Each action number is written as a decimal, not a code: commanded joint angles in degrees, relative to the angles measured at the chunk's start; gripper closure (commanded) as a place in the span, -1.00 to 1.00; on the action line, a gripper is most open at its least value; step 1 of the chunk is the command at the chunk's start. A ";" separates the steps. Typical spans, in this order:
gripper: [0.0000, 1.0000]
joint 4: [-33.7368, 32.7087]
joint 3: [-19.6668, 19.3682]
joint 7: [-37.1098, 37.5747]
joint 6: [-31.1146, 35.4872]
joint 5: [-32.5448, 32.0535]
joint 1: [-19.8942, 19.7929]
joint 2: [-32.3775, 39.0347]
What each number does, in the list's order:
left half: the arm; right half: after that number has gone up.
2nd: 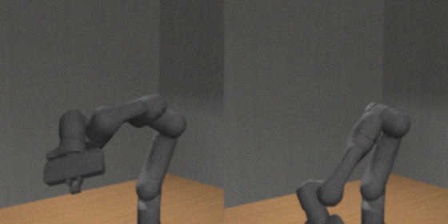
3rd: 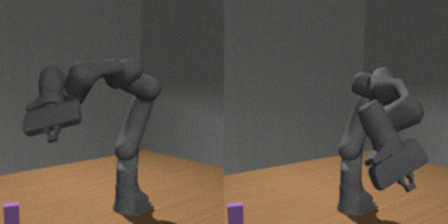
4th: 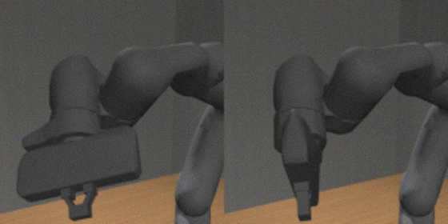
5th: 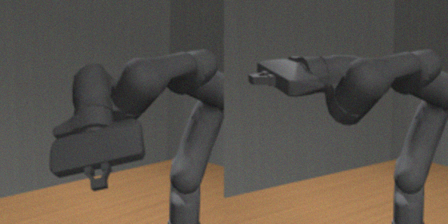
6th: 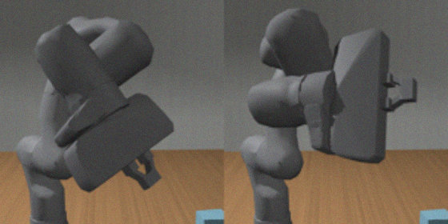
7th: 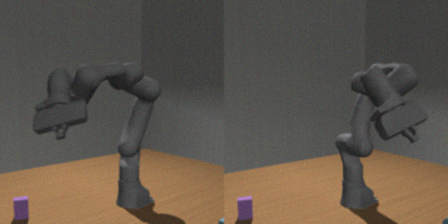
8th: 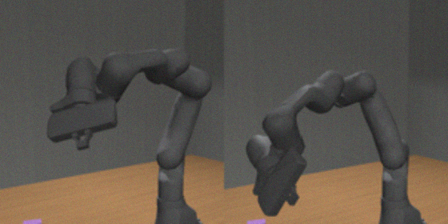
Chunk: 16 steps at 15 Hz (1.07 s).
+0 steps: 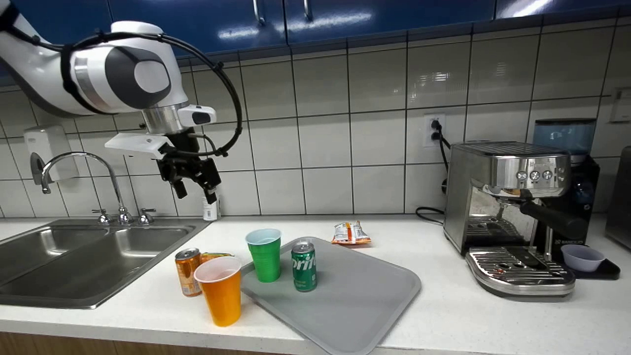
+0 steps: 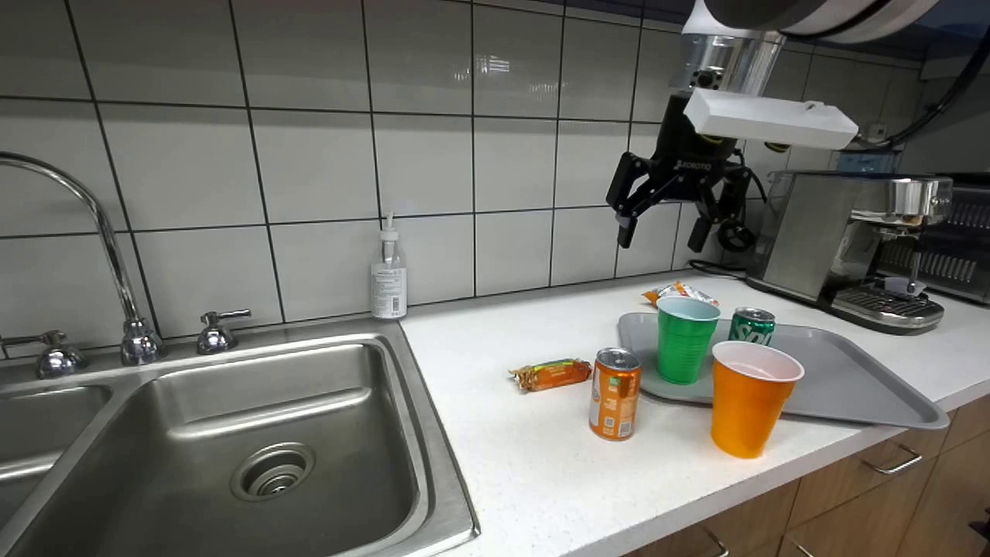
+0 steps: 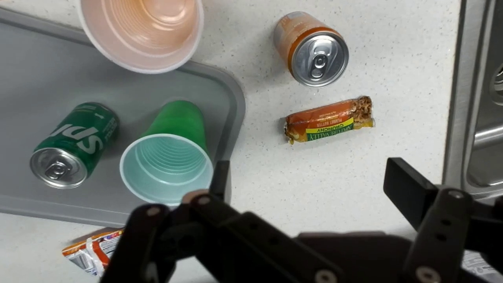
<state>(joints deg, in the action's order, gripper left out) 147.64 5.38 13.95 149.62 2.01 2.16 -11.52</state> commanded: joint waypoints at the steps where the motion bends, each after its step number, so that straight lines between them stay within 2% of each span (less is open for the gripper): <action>1: -1.00 -3.92 -1.56 -2.59 1.12 -0.46 -0.74 4.72; 16: -1.00 -11.60 -6.12 -0.73 7.87 -3.54 -0.70 18.10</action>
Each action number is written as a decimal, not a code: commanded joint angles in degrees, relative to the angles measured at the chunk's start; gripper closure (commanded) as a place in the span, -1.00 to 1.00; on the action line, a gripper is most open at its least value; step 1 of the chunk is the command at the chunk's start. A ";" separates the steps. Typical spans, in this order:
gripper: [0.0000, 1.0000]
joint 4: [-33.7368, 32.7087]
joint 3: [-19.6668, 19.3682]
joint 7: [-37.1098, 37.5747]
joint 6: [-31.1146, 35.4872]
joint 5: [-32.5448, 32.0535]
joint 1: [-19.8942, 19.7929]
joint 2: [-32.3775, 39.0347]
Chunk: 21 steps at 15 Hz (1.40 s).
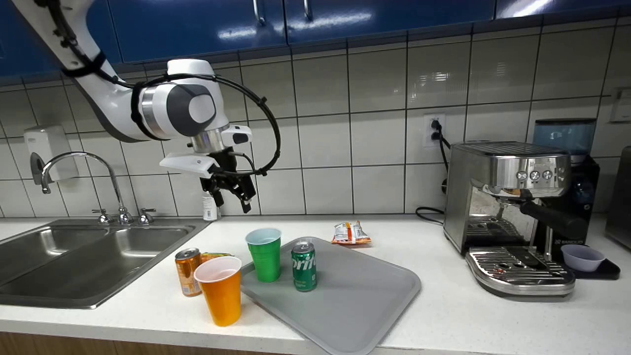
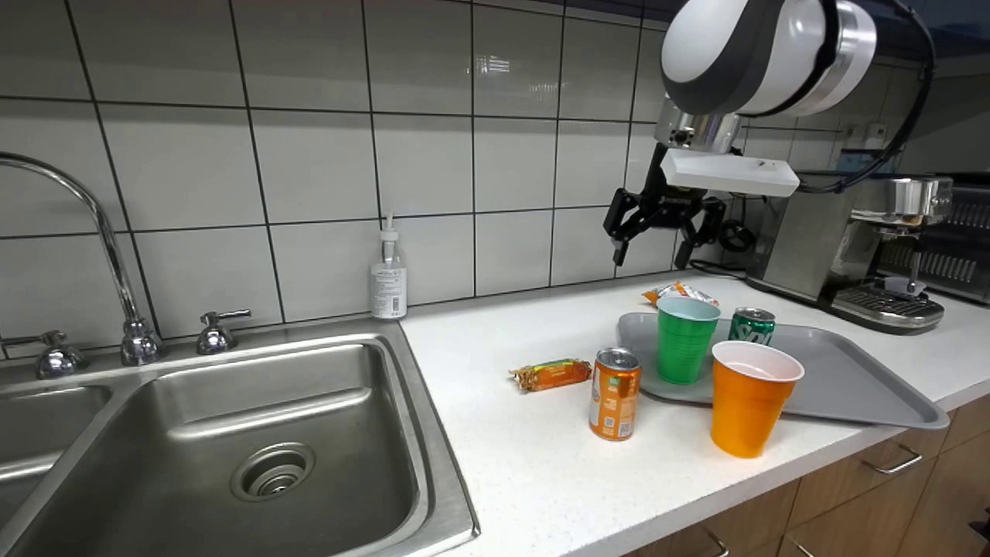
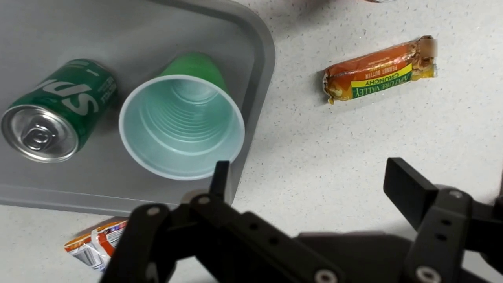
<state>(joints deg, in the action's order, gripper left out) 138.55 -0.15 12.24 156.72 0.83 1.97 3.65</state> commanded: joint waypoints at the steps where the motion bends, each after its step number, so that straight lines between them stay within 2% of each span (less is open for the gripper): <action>1: -1.00 -2.87 -0.99 1.38 1.01 -2.99 -0.38 3.69; 8: -1.00 -4.72 -3.87 4.03 2.79 -6.74 0.81 9.00; 19: -1.00 -7.22 -4.84 4.72 2.77 -6.05 3.13 14.18; 20: -0.50 -7.36 -4.83 4.65 2.83 -5.83 3.21 14.39; 21: -0.47 -7.50 -4.97 4.67 2.85 -5.85 3.40 14.55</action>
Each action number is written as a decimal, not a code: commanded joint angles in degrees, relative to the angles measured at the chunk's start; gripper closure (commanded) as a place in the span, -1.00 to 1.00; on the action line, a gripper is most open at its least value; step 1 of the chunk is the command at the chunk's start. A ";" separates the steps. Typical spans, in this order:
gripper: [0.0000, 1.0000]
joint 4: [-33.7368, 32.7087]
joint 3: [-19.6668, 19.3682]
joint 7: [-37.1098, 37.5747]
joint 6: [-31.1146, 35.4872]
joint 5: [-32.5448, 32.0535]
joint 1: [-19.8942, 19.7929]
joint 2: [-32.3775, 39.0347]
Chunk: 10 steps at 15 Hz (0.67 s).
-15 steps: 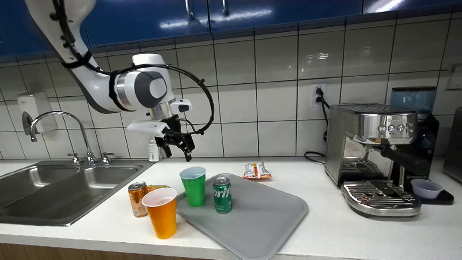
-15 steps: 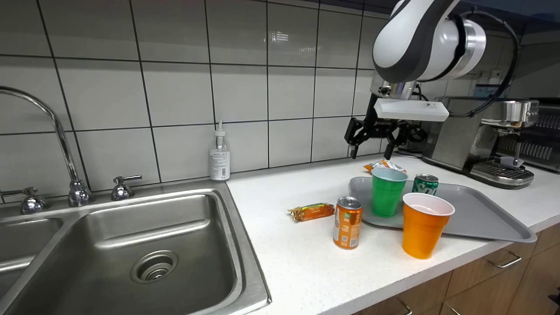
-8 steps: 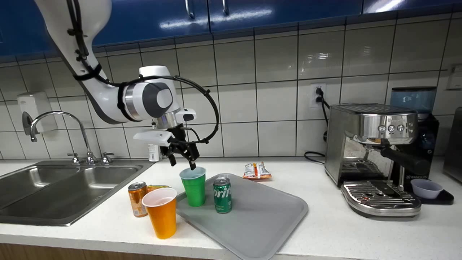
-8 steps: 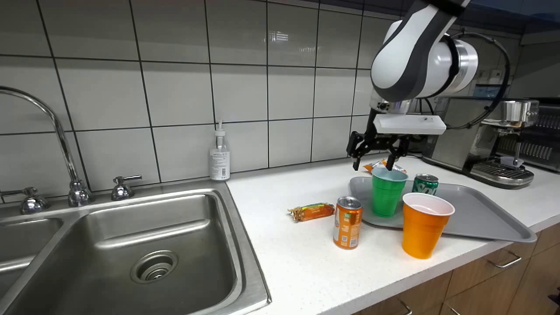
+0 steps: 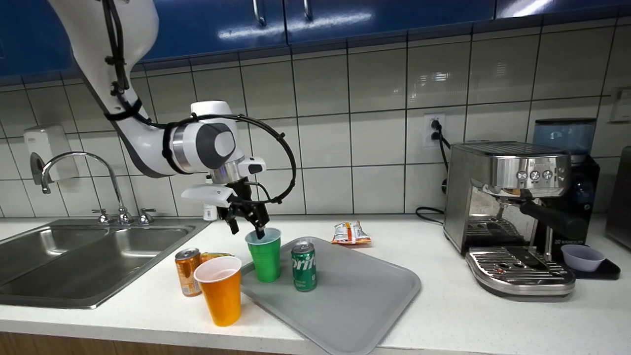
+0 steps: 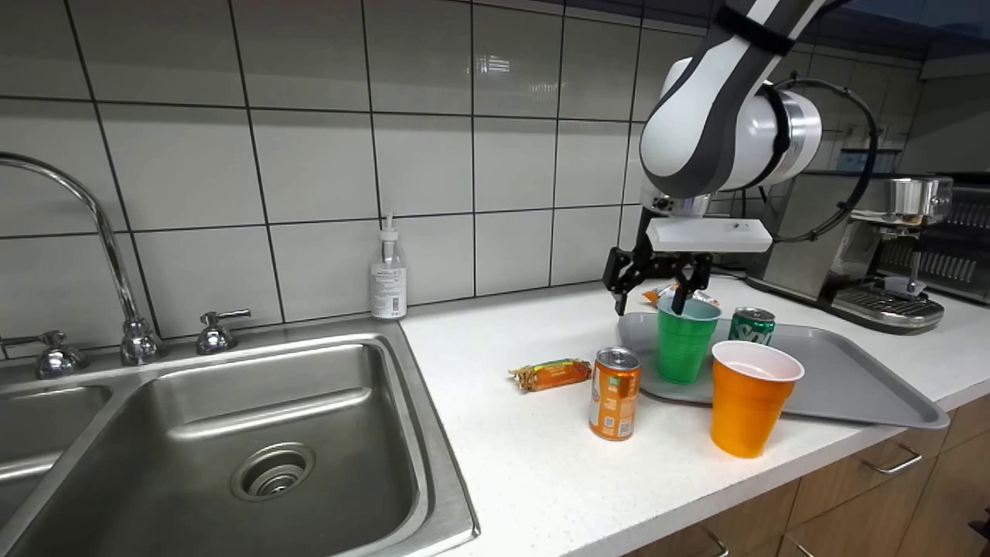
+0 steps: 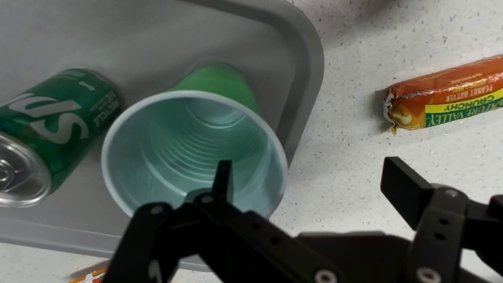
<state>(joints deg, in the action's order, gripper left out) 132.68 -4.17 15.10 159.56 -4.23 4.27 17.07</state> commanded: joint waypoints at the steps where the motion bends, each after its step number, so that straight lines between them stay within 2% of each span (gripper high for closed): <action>1: -0.31 -1.74 -1.13 1.95 0.05 -0.80 1.29 1.17; 9: 0.94 -1.02 -2.01 2.62 -0.08 -1.21 1.67 0.26; 10: 0.99 -0.83 -2.26 2.78 -0.08 -1.36 1.83 0.02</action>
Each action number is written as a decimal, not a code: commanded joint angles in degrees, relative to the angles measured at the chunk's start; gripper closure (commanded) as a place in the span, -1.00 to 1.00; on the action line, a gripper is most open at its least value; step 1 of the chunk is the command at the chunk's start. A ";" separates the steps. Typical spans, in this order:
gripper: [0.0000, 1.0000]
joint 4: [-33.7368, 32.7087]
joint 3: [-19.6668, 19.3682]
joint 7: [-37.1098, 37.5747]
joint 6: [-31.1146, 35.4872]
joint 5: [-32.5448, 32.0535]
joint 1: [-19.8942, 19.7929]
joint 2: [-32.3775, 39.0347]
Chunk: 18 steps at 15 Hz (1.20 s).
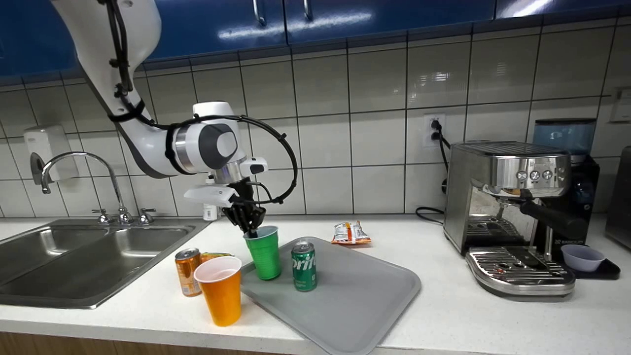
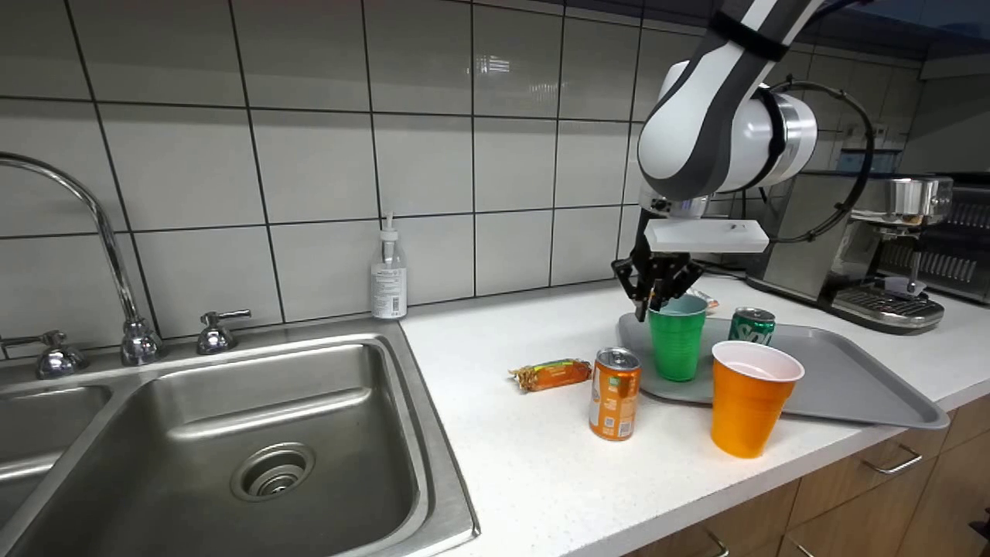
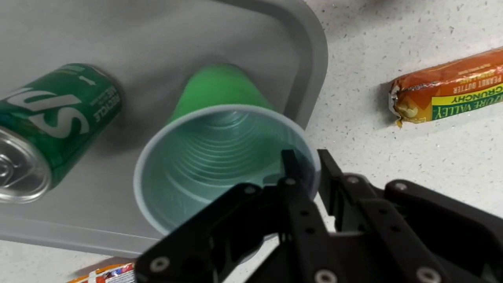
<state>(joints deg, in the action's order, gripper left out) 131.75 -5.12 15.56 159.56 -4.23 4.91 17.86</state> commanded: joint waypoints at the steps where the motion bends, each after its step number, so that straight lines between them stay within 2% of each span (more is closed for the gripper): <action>1: 1.00 0.29 -1.63 2.58 -0.03 -1.66 1.44 -1.06; 5: 0.98 1.23 -2.85 3.95 0.37 -3.24 2.65 -3.39; 9: 0.97 1.59 -4.34 8.83 0.29 -7.99 5.48 -5.79; 14: 0.97 0.41 -5.72 21.19 -0.61 -18.86 10.20 -7.48; 16: 0.97 -0.61 -5.11 25.98 -1.16 -22.92 11.42 -7.08; 18: 0.97 -2.29 -6.05 30.42 -1.72 -26.51 14.34 -5.71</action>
<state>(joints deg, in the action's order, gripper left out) 131.46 -9.90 39.52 159.64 -25.59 15.95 11.71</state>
